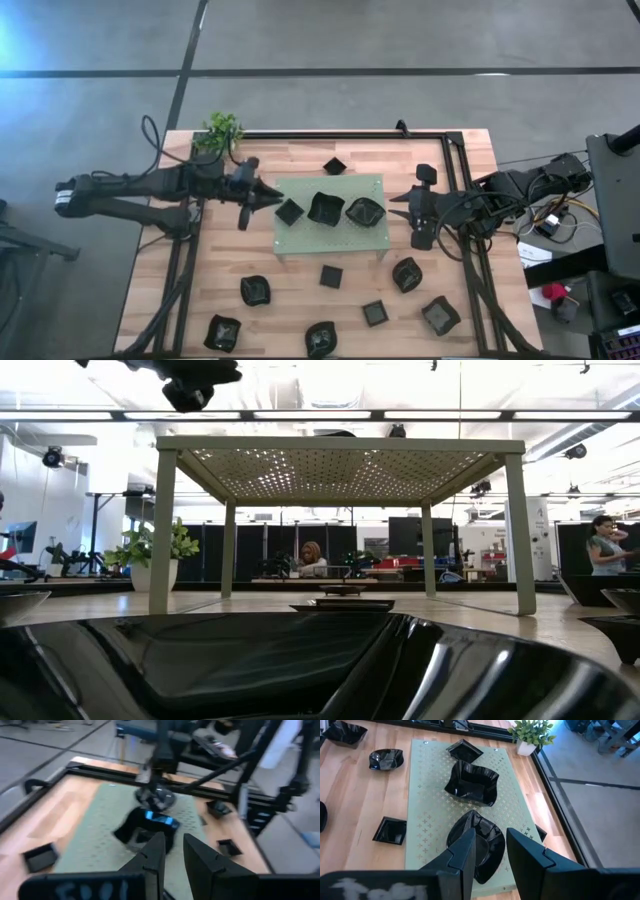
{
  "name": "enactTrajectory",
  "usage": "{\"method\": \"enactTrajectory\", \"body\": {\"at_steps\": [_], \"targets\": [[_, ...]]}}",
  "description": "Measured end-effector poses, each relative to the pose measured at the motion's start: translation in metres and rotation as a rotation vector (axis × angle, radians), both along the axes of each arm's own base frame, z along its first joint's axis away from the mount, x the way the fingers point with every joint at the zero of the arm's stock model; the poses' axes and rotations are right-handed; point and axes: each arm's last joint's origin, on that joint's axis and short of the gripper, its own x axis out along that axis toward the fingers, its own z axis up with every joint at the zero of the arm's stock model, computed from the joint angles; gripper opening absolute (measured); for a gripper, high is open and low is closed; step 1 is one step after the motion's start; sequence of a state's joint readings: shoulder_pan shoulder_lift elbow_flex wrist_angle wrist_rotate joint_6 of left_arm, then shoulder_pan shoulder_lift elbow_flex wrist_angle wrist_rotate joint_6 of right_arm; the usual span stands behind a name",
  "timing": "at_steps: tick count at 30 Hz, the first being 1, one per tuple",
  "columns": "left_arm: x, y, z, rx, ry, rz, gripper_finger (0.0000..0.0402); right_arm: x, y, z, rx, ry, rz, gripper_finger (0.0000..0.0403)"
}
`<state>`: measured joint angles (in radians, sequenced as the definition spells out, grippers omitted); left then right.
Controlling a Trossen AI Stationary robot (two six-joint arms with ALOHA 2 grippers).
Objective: Pick & Place Mini shaped plates
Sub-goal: Stack the distorted square plate on top of the distorted square plate on the shelf
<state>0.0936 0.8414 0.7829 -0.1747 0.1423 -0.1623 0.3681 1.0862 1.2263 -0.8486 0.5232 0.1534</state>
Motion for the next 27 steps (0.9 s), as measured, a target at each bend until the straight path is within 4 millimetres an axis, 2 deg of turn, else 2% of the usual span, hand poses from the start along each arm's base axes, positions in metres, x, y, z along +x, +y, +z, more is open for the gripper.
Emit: {"method": "enactTrajectory", "body": {"at_steps": [9, 14, 19, 22, 27], "targets": [[-0.006, -0.021, -0.022, 0.049, -0.138, -0.115, 0.0062, -0.001, 0.002, -0.002, 0.122, 0.02, 0.019, 0.0105], [-0.007, -0.031, -0.03, 0.055, -0.133, -0.169, 0.0062, -0.003, 0.003, -0.005, 0.22, 0.054, 0.008, 0.0105], [-0.008, -0.044, -0.028, 0.079, -0.164, -0.202, 0.0062, -0.011, 0.0, -0.013, 0.301, 0.144, -0.118, 0.0105], [-0.008, -0.052, -0.027, 0.088, -0.162, -0.159, 0.0062, -0.019, -0.003, -0.019, 0.344, 0.217, -0.221, 0.0105], [-0.008, -0.059, -0.017, 0.076, -0.182, -0.056, 0.0062, -0.038, -0.01, -0.029, 0.442, 0.335, -0.517, 0.0105]]}}
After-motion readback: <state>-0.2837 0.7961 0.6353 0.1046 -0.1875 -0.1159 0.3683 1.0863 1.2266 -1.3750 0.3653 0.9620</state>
